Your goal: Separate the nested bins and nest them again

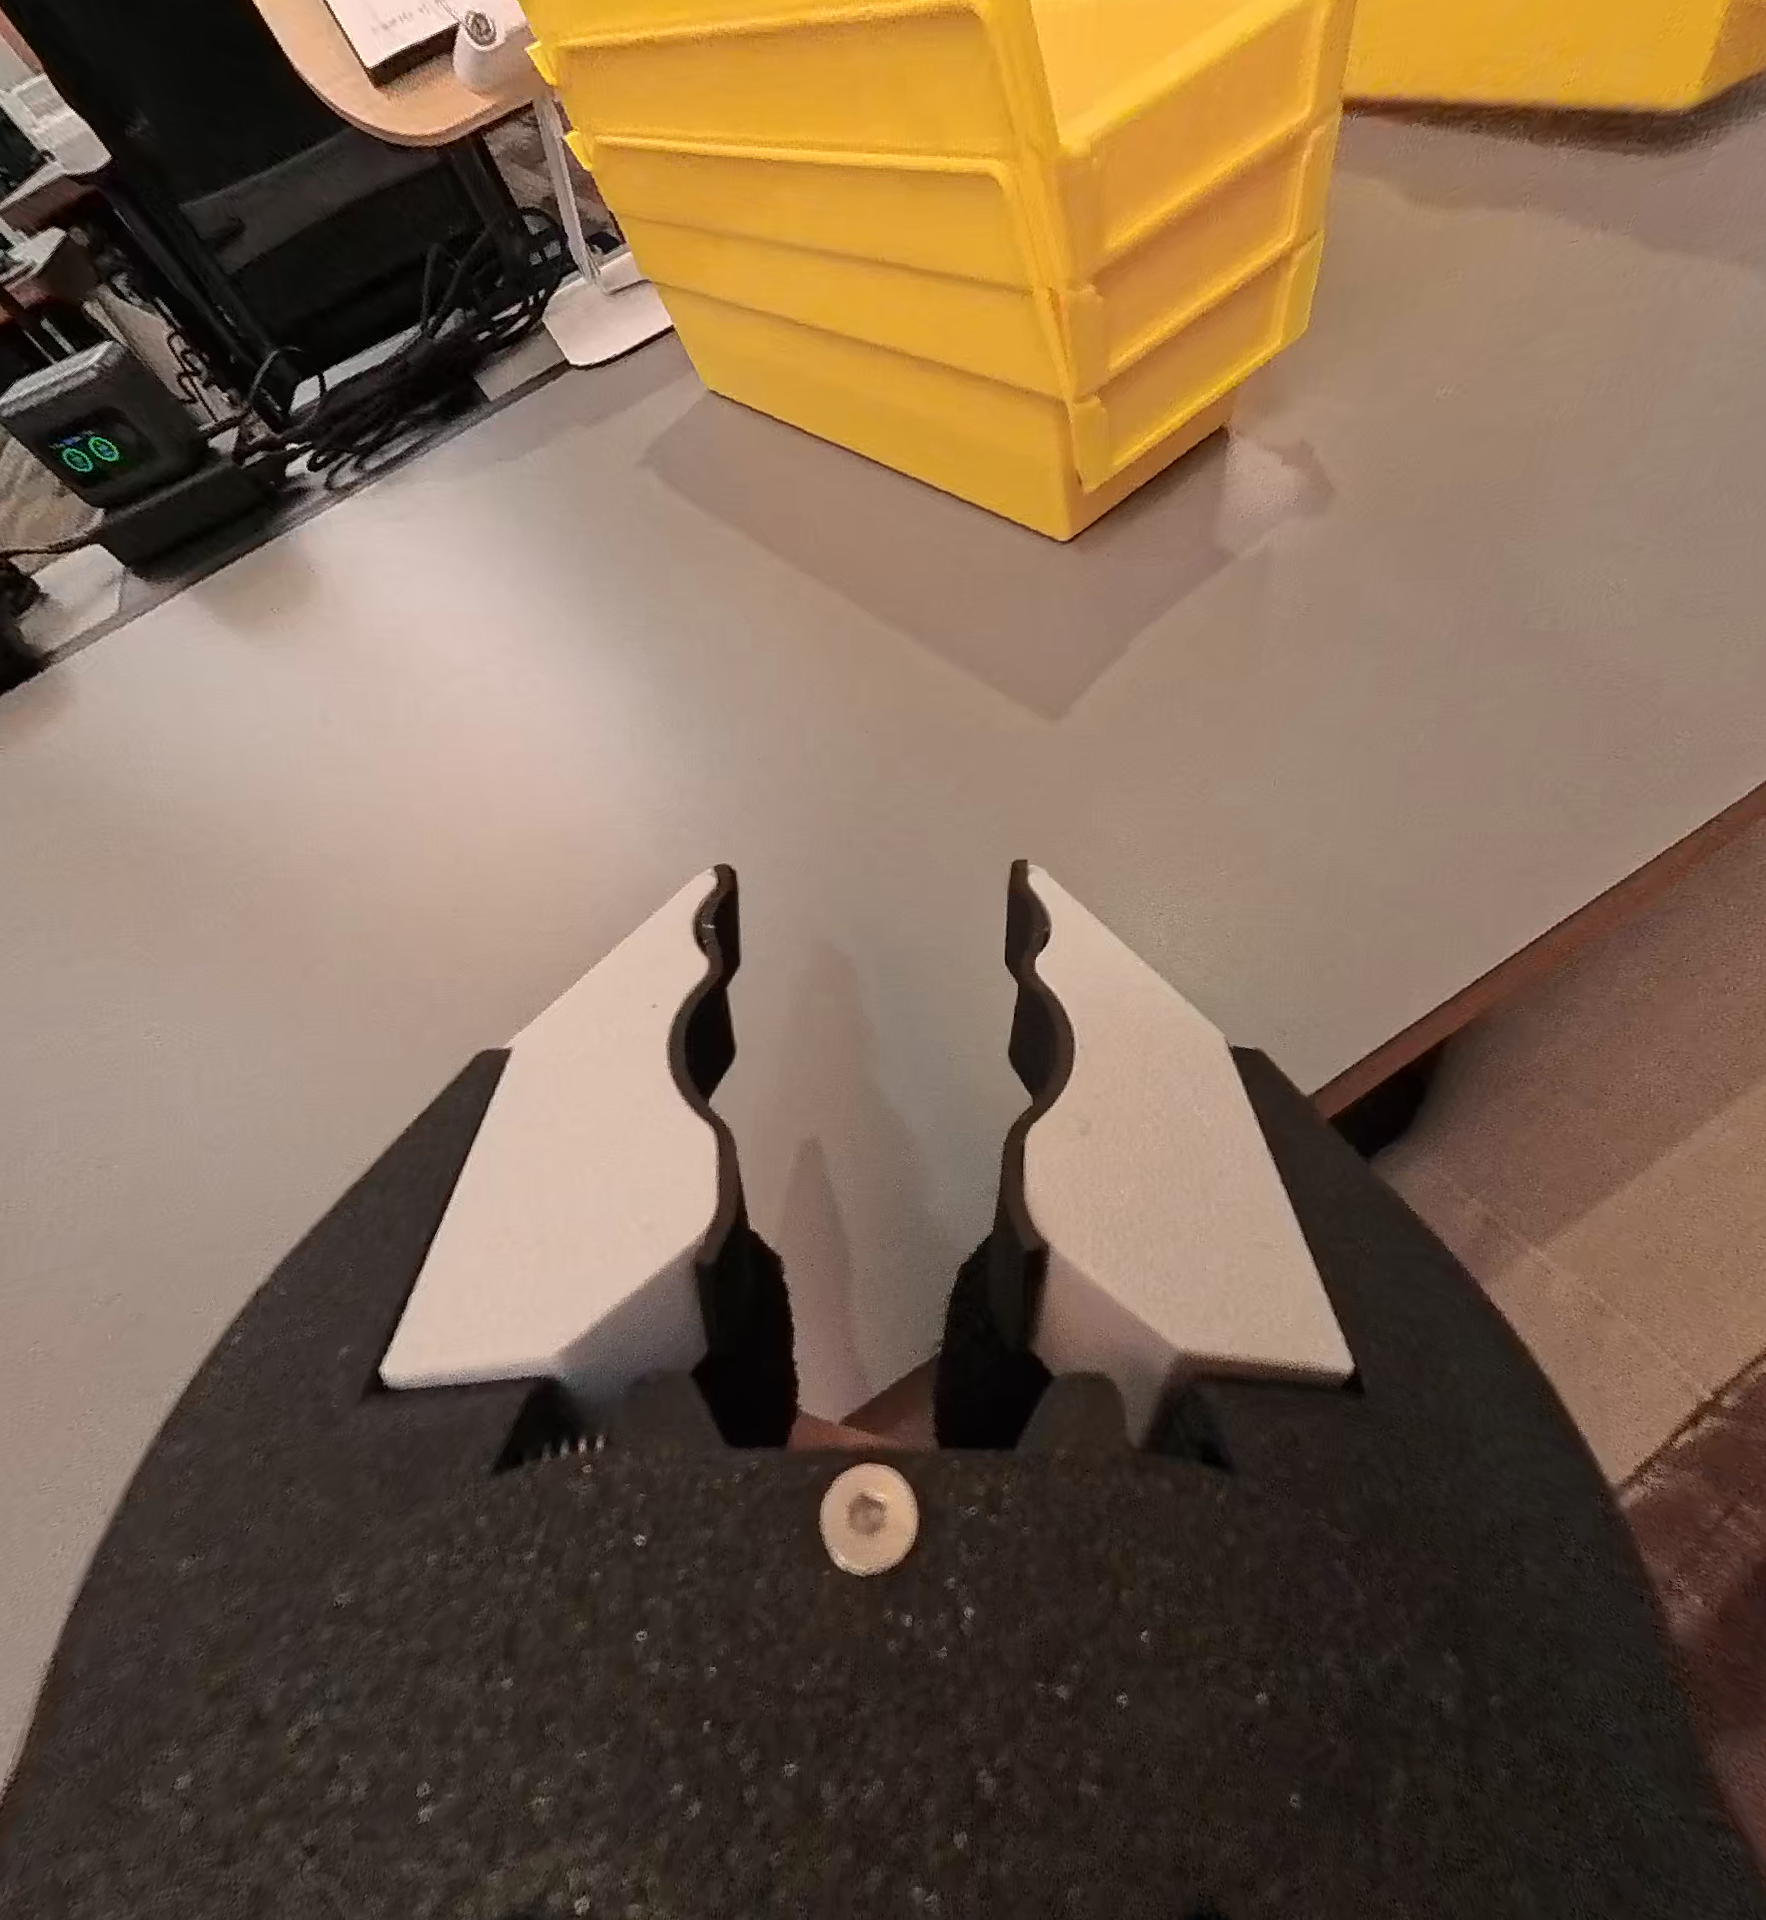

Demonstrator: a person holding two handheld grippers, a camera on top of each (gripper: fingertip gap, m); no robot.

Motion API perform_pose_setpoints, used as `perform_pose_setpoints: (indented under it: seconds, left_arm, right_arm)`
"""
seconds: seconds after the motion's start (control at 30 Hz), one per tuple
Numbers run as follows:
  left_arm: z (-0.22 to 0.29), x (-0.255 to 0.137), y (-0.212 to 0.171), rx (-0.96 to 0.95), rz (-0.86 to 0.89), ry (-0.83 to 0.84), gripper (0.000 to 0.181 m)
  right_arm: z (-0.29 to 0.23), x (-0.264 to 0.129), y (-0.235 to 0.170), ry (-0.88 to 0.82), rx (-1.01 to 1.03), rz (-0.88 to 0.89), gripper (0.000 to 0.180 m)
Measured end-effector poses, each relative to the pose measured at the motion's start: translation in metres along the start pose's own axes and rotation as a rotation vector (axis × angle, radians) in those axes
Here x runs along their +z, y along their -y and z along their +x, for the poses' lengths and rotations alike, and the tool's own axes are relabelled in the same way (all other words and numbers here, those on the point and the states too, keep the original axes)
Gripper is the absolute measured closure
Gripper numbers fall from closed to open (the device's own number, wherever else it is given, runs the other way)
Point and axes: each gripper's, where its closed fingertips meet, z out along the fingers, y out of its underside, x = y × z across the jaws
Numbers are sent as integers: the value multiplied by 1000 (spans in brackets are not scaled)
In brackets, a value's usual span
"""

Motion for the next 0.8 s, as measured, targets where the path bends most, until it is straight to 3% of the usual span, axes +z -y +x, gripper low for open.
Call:
perform_pose_setpoints:
  seconds: [0.37, 0.57, 0.8]
  left_arm:
    - [-3, -3, -1, 6, 2, 13, 131]
    - [1, -1, 0, -28, 3, -12, 132]
    - [2, -6, 0, 18, 11, 1, 132]
  right_arm:
    - [-8, -1, -9, -36, -51, 25, 60]
    - [-33, -72, 5, 21, -18, 108, 57]
    - [-146, -150, 15, 169, -110, 172, 53]
